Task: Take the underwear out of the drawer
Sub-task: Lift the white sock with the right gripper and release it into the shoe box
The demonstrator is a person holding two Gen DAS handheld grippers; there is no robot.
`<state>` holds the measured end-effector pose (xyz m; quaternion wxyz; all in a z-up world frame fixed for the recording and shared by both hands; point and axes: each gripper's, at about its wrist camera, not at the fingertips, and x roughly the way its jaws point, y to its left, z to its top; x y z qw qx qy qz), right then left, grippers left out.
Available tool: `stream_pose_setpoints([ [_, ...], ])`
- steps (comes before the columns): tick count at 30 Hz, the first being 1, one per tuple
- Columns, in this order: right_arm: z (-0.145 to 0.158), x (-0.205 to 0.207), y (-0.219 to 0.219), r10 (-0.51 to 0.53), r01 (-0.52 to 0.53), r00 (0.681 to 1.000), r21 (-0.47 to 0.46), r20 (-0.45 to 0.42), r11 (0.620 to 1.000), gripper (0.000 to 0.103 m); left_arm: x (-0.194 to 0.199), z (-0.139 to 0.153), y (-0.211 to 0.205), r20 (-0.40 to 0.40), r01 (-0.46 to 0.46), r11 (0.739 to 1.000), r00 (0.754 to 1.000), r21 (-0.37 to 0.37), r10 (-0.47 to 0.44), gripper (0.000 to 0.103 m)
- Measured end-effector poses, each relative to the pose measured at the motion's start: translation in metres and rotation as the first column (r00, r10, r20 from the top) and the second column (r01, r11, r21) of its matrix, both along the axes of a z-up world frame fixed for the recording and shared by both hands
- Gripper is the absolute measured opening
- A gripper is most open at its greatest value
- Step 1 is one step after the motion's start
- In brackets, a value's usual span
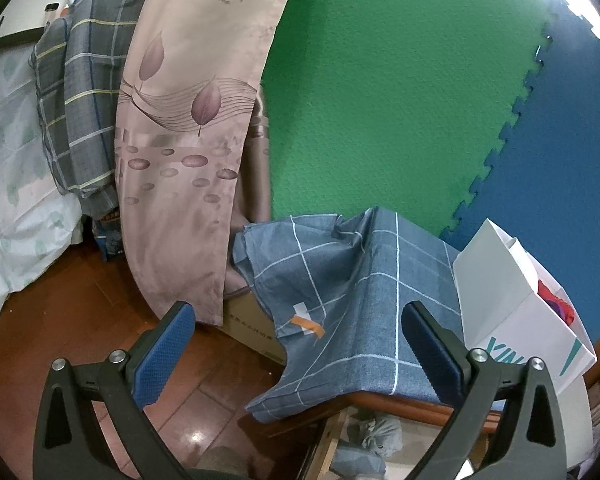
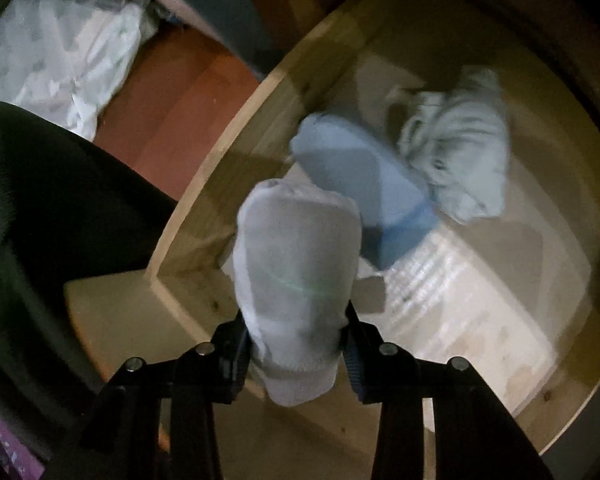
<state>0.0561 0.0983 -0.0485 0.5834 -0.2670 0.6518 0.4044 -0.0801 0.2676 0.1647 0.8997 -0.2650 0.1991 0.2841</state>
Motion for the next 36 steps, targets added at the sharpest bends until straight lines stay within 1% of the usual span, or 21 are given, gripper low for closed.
stream_pose_setpoints([
  [4,0.019,-0.004,-0.025,-0.054,0.052,0.998,0.058,0.019,0.997,0.04,0.001,0.0,-0.005,-0.015,0.004,1.0,1.0,0.026,-0.003,0.102],
  [8,0.041,0.003,-0.061,-0.095,0.091,0.995,0.098,0.035,0.991,0.04,0.004,0.0,-0.008,-0.036,0.012,0.999,0.999,0.042,-0.01,0.102],
  [13,0.078,0.01,-0.101,-0.157,0.145,0.986,0.172,0.056,0.974,0.04,0.008,0.001,-0.014,-0.05,0.027,0.998,0.998,0.058,-0.024,0.102],
  [20,0.141,0.025,-0.15,-0.253,0.216,0.963,0.291,0.093,0.932,0.04,0.013,0.002,-0.021,-0.079,0.036,0.995,0.996,0.091,-0.028,0.102],
  [26,0.198,0.032,-0.177,-0.312,0.239,0.939,0.38,0.143,0.893,0.04,0.018,0.003,-0.026,-0.105,0.04,0.993,0.994,0.114,-0.028,0.102],
  [28,0.217,0.034,-0.185,-0.326,0.238,0.931,0.403,0.166,0.884,0.04,0.019,0.003,-0.028,-0.111,0.042,0.992,0.993,0.122,-0.028,0.102],
  [30,0.237,0.041,-0.191,-0.344,0.236,0.921,0.44,0.182,0.866,0.04,0.02,0.004,-0.03,-0.119,0.047,0.99,0.992,0.135,-0.031,0.102],
  [33,0.275,0.048,-0.2,-0.367,0.224,0.905,0.494,0.216,0.841,0.04,0.021,0.005,-0.032,-0.13,0.054,0.987,0.991,0.149,-0.034,0.102],
  [36,0.308,0.061,-0.201,-0.375,0.196,0.889,0.522,0.262,0.83,0.04,0.024,0.005,-0.036,-0.142,0.065,0.984,0.989,0.168,-0.041,0.102],
])
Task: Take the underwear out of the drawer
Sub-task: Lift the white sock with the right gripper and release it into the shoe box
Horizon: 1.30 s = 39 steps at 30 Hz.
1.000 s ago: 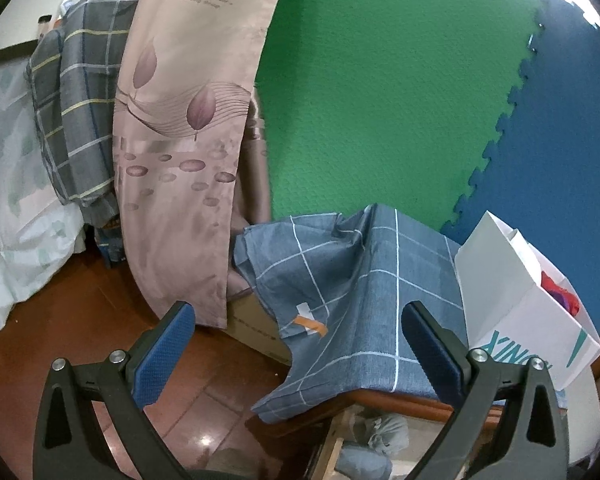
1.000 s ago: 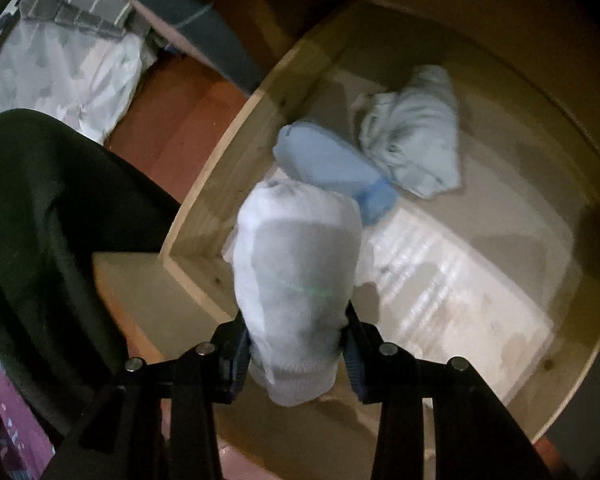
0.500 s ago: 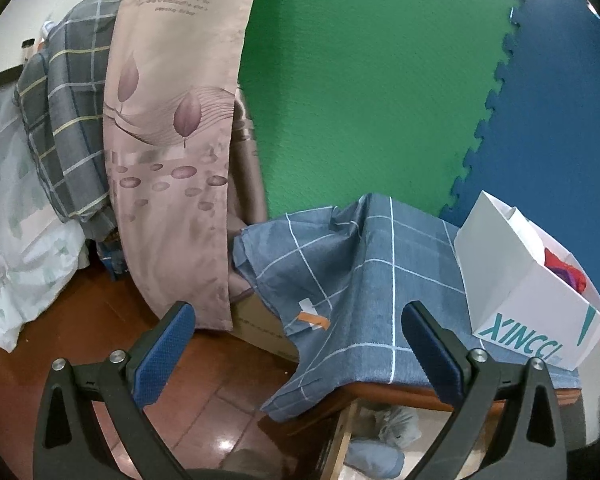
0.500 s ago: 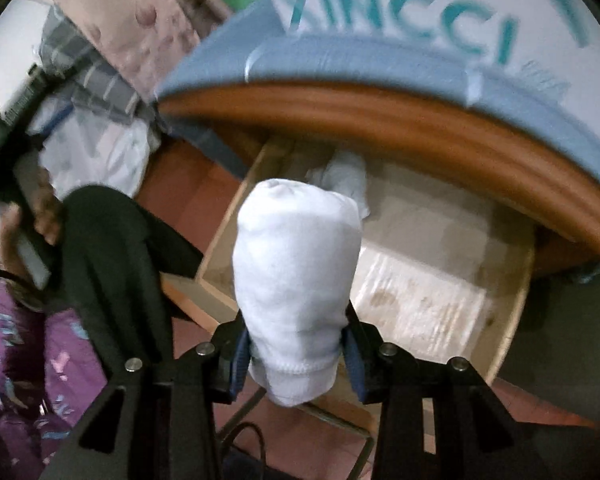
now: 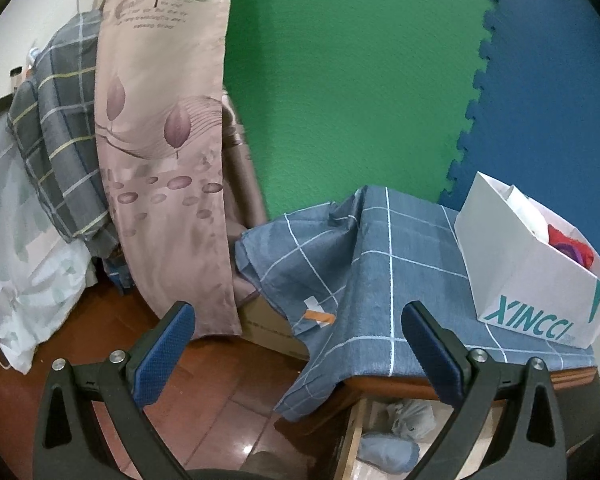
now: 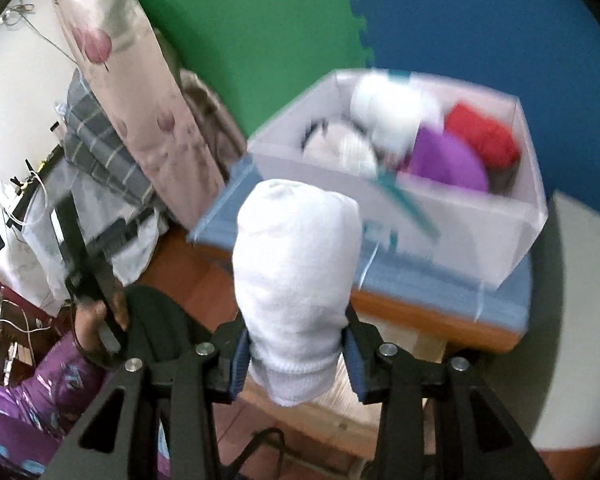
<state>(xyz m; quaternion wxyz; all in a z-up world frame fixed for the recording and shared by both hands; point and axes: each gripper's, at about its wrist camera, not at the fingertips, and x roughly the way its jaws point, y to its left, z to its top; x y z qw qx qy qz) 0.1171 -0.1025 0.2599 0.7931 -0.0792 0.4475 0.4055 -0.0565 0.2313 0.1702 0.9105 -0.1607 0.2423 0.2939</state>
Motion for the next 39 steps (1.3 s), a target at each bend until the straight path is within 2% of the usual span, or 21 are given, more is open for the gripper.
stream_pose_setpoints([
  [5,0.035,0.038,0.023,0.014,-0.014,0.999,-0.007,0.034,1.0,0.04,0.003,0.001,-0.008,-0.021,0.021,0.999,1.0,0.037,-0.021,0.102],
  [10,0.043,0.09,0.069,0.029,-0.029,1.0,-0.039,0.009,0.999,0.04,0.006,0.001,-0.013,-0.04,0.041,0.997,0.998,0.064,-0.039,0.102],
  [17,0.012,0.151,0.134,-0.002,-0.003,0.999,-0.092,-0.052,0.996,0.04,0.006,0.0,-0.01,-0.039,0.049,0.998,0.998,0.045,-0.048,0.102],
  [26,-0.02,0.204,0.179,-0.07,0.052,0.987,-0.128,-0.141,0.99,0.04,0.006,0.001,-0.011,-0.044,0.061,0.997,0.997,0.055,-0.058,0.102],
  [33,-0.04,0.229,0.195,-0.118,0.095,0.968,-0.112,-0.221,0.989,0.04,0.009,0.0,-0.015,-0.055,0.072,0.995,0.996,0.072,-0.068,0.102],
  [39,-0.062,0.234,0.205,-0.13,0.1,0.96,-0.132,-0.246,0.986,0.042,0.009,0.0,-0.016,-0.058,0.073,0.995,0.996,0.074,-0.069,0.102],
])
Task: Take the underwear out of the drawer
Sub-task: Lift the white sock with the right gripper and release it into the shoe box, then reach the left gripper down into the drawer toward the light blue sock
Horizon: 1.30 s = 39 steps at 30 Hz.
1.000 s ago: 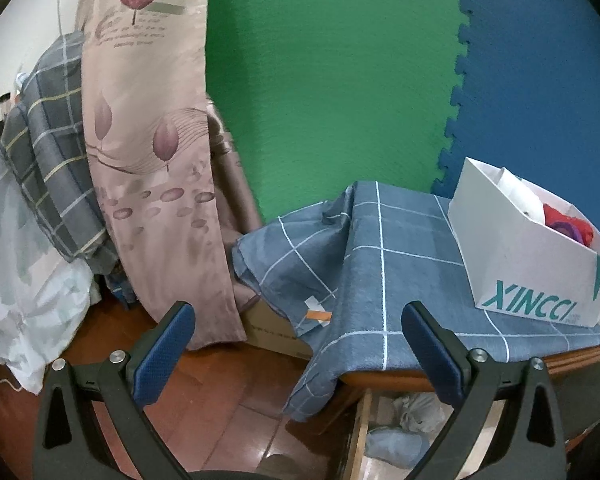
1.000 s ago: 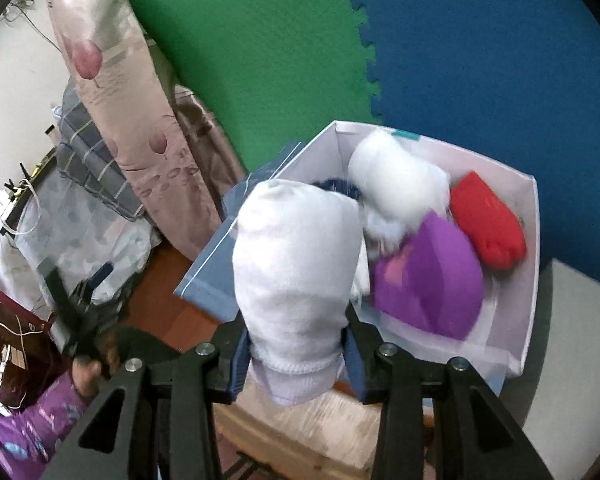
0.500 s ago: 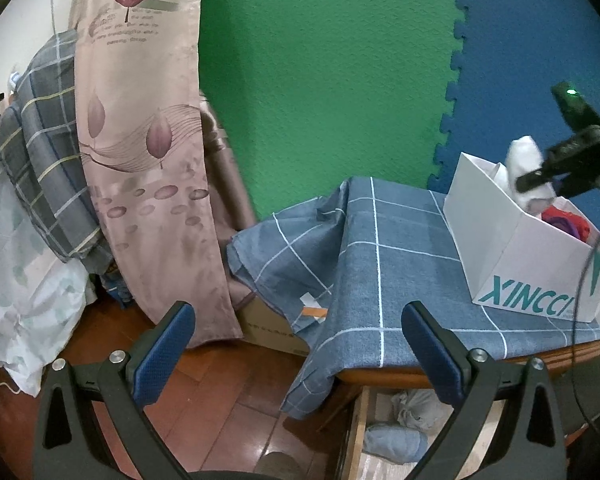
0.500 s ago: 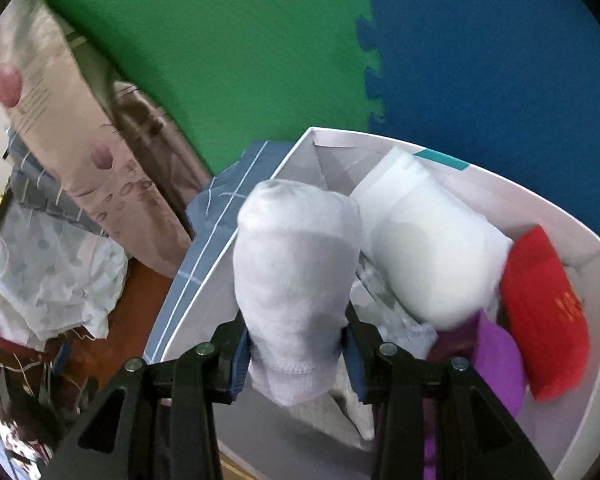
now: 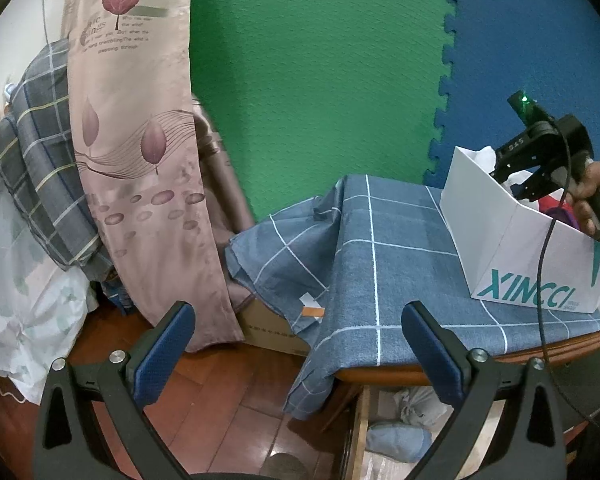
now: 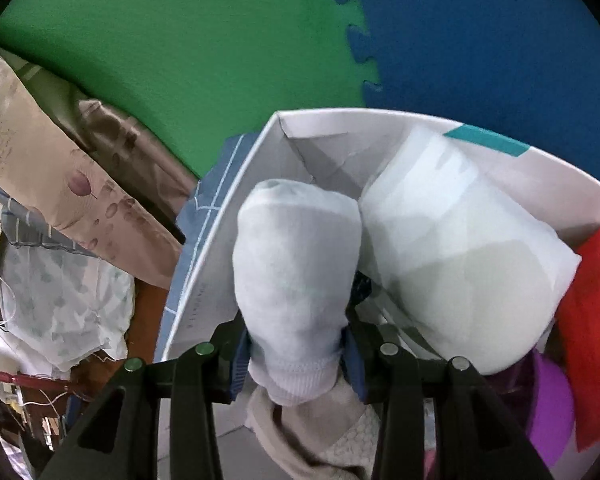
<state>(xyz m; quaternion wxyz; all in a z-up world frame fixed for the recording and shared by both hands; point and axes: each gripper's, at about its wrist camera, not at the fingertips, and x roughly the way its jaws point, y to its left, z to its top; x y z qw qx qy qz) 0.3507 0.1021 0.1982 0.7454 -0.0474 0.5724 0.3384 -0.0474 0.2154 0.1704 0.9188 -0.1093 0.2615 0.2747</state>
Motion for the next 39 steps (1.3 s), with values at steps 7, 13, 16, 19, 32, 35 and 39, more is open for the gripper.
stream_pose_setpoints([
  [7,-0.005,0.004,0.0,-0.009,0.009,1.0,0.004,-0.009,1.0,0.047,0.001,0.0,-0.001,-0.005,0.001,1.0,1.0,0.006,-0.001,0.102],
  [13,0.002,0.004,-0.015,-0.035,0.035,0.999,0.029,0.014,0.999,0.053,0.003,-0.001,-0.001,-0.006,0.0,1.0,1.0,0.002,0.0,0.102],
  [16,0.008,0.002,-0.021,-0.03,0.029,0.999,0.053,0.022,0.998,0.054,0.003,0.0,-0.001,-0.008,0.002,1.0,1.0,0.004,-0.002,0.102],
  [19,0.02,-0.003,-0.028,-0.035,0.028,0.997,0.087,0.072,0.996,0.054,0.003,-0.001,-0.002,-0.01,0.003,1.0,1.0,0.01,-0.003,0.102],
  [32,0.073,-0.136,-0.152,-0.048,-0.101,0.932,0.384,0.36,0.918,0.055,0.003,-0.003,-0.003,-0.017,0.007,1.0,1.0,0.026,-0.006,0.102],
  [35,0.058,-0.179,-0.192,-0.049,-0.091,0.889,0.28,0.456,0.956,0.055,0.005,-0.003,-0.006,-0.032,0.012,0.999,0.999,0.047,-0.01,0.102],
  [39,0.028,-0.214,-0.247,-0.054,-0.004,0.829,0.103,0.556,0.995,0.055,0.008,-0.004,-0.012,-0.055,0.021,0.997,0.998,0.079,-0.016,0.102],
])
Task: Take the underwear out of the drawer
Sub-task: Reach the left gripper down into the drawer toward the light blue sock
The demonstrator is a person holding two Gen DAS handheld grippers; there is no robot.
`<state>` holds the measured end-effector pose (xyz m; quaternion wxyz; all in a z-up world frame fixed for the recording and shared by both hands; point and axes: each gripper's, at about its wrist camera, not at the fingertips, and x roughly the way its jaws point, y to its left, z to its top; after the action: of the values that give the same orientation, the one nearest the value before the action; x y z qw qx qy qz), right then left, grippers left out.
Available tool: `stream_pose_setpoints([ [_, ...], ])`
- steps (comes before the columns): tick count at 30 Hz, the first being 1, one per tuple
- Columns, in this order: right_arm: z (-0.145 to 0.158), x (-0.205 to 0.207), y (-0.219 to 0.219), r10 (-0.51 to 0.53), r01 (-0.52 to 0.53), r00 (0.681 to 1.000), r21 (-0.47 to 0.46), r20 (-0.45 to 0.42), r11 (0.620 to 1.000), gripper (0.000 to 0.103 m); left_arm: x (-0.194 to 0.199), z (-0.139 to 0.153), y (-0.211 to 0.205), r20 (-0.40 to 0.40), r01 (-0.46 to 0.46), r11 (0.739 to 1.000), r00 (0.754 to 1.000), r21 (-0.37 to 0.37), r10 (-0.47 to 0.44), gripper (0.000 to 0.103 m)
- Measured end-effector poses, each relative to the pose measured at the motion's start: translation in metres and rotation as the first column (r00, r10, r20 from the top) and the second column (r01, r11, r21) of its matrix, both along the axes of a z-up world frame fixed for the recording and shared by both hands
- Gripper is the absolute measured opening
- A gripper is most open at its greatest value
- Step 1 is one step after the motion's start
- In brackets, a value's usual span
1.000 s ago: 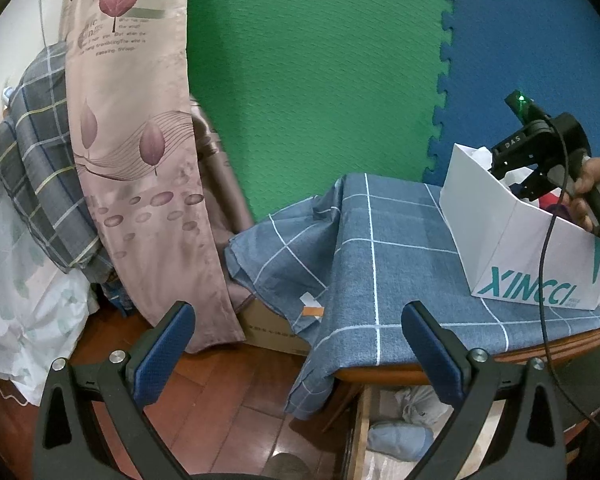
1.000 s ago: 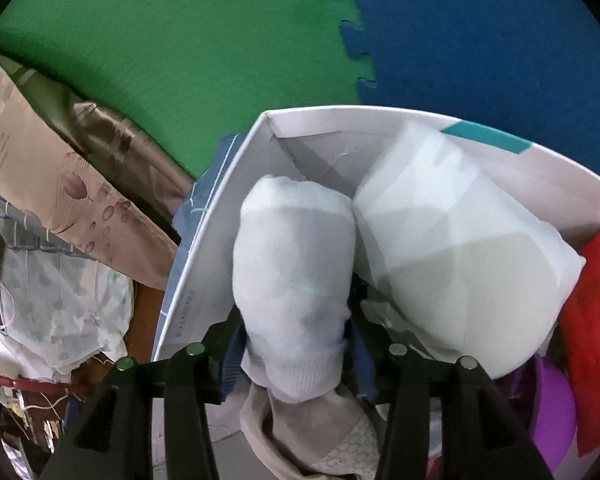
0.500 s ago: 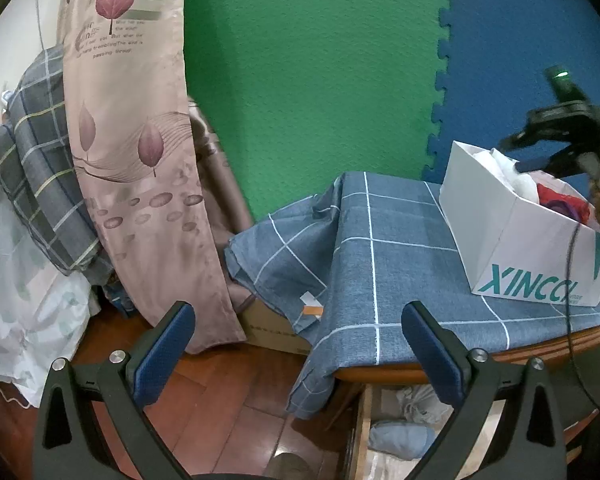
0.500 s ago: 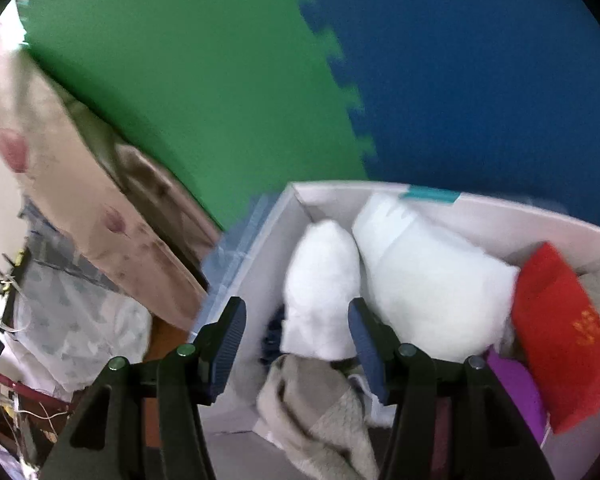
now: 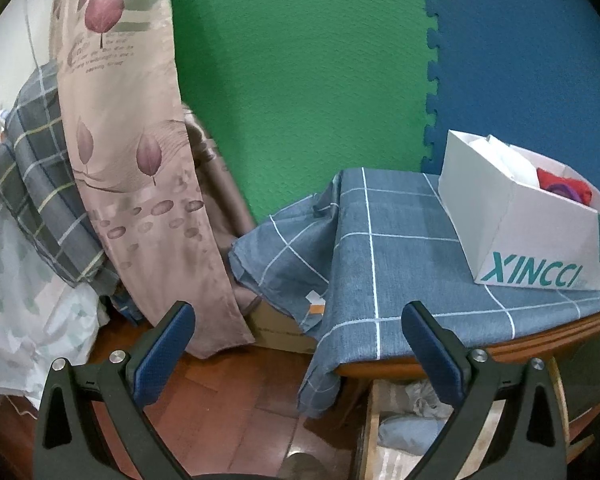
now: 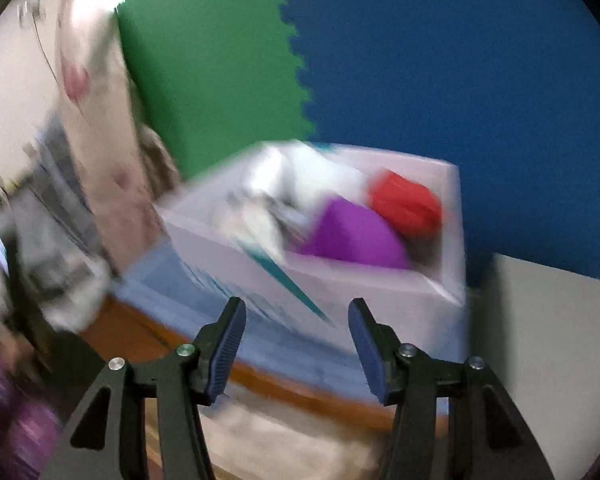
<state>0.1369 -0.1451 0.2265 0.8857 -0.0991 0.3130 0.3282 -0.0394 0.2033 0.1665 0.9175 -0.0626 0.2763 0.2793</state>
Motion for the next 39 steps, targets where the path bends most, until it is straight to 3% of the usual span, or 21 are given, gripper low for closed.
stream_pose_setpoints([
  [4,-0.036,-0.006,-0.049,-0.116,0.115,0.993,-0.13,0.001,0.985,0.055,0.006,-0.002,-0.009,-0.035,0.02,0.999,0.999,0.036,-0.018,0.102],
  [9,-0.062,-0.002,-0.096,-0.268,0.262,0.963,-0.115,-0.039,0.958,0.055,0.014,-0.004,-0.028,-0.075,0.067,0.991,0.995,0.114,-0.058,0.103],
  [12,-0.055,-0.007,-0.102,-0.277,0.275,0.961,-0.072,-0.013,0.959,0.055,0.018,-0.006,-0.045,-0.108,0.116,0.976,0.989,0.187,-0.097,0.103],
  [16,-0.055,-0.007,-0.111,-0.286,0.285,0.958,-0.035,-0.029,0.958,0.06,0.021,-0.015,-0.08,-0.17,0.228,0.92,0.969,0.318,-0.181,0.103],
  [19,-0.055,-0.008,-0.113,-0.287,0.287,0.957,-0.002,-0.043,0.958,0.06,0.022,-0.026,-0.111,-0.238,0.34,0.849,0.935,0.404,-0.261,0.103],
  [22,-0.056,-0.007,-0.113,-0.288,0.289,0.956,0.009,-0.049,0.957,0.061,0.023,-0.04,-0.138,-0.314,0.452,0.77,0.888,0.451,-0.337,0.103],
  [25,-0.058,-0.007,-0.113,-0.283,0.283,0.958,0.002,-0.053,0.959,0.061,0.025,-0.057,-0.162,-0.413,0.578,0.681,0.811,0.45,-0.415,0.103],
  [28,-0.059,-0.006,-0.109,-0.274,0.274,0.96,-0.008,-0.051,0.962,0.061,0.031,-0.077,-0.182,-0.523,0.69,0.594,0.714,0.414,-0.465,0.102],
  [32,-0.059,-0.006,-0.109,-0.27,0.27,0.961,-0.005,-0.054,0.963,0.061,0.043,-0.097,-0.195,-0.608,0.776,0.529,0.613,0.343,-0.504,0.084],
  [36,-0.059,-0.005,-0.111,-0.268,0.27,0.961,0.014,-0.064,0.963,0.061,0.057,-0.117,-0.2,-0.682,0.828,0.49,0.525,0.272,-0.51,0.06],
  [37,-0.059,-0.005,-0.112,-0.268,0.269,0.961,0.017,-0.065,0.963,0.061,0.061,-0.123,-0.202,-0.699,0.835,0.479,0.512,0.271,-0.498,0.059],
  [39,-0.059,-0.005,-0.112,-0.263,0.265,0.962,0.021,-0.07,0.964,0.061,0.067,-0.132,-0.207,-0.716,0.85,0.428,0.503,0.307,-0.484,0.06],
])
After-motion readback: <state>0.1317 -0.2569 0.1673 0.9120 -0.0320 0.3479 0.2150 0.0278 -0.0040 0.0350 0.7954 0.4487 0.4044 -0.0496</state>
